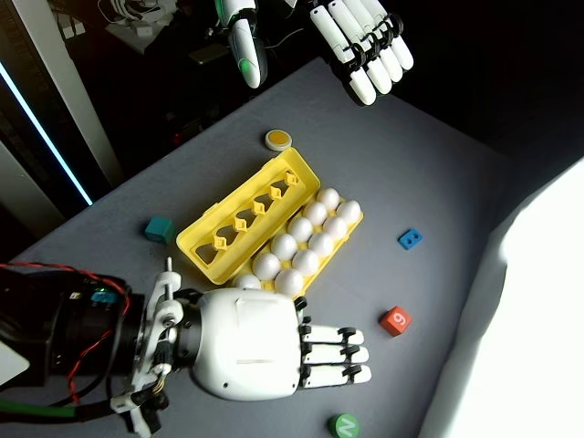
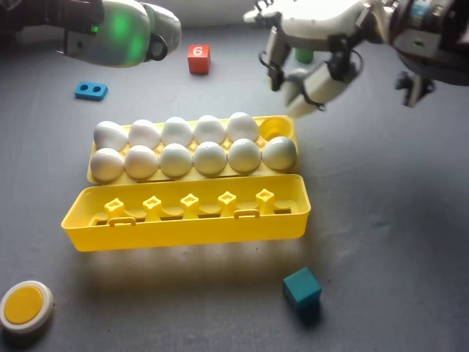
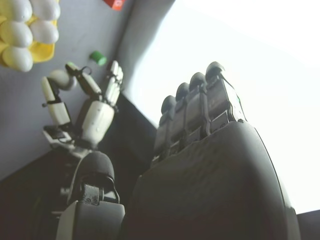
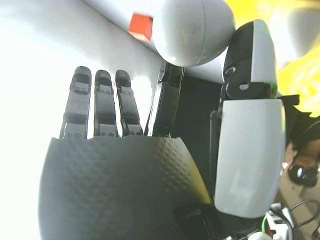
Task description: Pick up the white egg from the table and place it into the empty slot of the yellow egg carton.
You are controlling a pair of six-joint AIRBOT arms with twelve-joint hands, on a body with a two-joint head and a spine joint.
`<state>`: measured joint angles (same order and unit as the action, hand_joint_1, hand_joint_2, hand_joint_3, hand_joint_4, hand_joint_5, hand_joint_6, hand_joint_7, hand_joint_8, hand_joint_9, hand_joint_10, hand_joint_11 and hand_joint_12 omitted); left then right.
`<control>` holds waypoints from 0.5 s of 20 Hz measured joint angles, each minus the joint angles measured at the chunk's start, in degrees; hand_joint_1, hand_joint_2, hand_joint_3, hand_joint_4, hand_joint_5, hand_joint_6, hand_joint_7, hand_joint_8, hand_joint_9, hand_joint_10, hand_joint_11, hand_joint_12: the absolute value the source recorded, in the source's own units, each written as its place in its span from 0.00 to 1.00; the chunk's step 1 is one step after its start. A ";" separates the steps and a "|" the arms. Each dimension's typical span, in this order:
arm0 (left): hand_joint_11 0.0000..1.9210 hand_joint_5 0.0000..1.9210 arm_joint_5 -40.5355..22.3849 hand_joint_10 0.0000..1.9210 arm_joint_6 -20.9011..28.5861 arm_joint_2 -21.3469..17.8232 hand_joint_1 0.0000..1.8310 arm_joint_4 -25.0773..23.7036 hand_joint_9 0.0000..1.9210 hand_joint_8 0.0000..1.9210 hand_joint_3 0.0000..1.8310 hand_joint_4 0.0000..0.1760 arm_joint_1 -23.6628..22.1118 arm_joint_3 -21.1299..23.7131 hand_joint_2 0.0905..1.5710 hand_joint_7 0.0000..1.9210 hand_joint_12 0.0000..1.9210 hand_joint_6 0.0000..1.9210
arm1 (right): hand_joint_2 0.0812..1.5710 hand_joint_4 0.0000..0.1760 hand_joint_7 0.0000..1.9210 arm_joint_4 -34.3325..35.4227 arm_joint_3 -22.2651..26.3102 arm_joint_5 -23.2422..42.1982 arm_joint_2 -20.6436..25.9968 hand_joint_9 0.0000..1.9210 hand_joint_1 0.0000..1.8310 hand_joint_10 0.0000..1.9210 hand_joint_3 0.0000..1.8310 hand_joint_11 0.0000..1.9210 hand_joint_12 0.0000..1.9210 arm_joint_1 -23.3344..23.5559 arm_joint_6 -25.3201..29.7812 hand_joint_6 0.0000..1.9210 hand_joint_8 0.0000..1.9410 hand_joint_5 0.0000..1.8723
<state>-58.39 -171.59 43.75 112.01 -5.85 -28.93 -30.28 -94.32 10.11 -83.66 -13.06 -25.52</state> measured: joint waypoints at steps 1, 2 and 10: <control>0.00 0.03 -0.09 0.00 -0.02 0.00 0.00 -0.02 0.00 0.00 0.00 0.00 0.00 0.00 0.80 0.02 0.00 0.00 | 0.62 0.80 0.03 0.79 0.00 0.07 -0.50 0.00 0.60 0.00 0.00 0.00 0.00 0.48 0.02 0.30 0.00 0.66; 0.00 0.03 -0.15 0.00 0.00 0.00 0.00 -0.02 0.00 0.00 0.00 0.00 0.00 0.00 0.80 0.02 0.00 0.00 | 0.62 0.93 0.03 0.94 0.00 0.11 -0.85 0.00 0.60 0.00 0.00 0.00 0.00 0.79 0.02 0.30 0.00 0.66; 0.00 0.04 -0.17 0.00 -0.02 0.00 0.00 -0.04 0.00 0.00 0.00 0.00 0.00 0.00 0.80 0.02 0.00 0.00 | 0.62 0.98 0.05 8.74 1.09 -3.37 -2.82 0.00 0.60 0.00 0.00 0.00 0.00 1.27 0.02 0.29 0.00 0.66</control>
<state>-58.57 -171.61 43.75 111.96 -5.85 -28.93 -21.54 -93.23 6.74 -86.48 -11.79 -25.50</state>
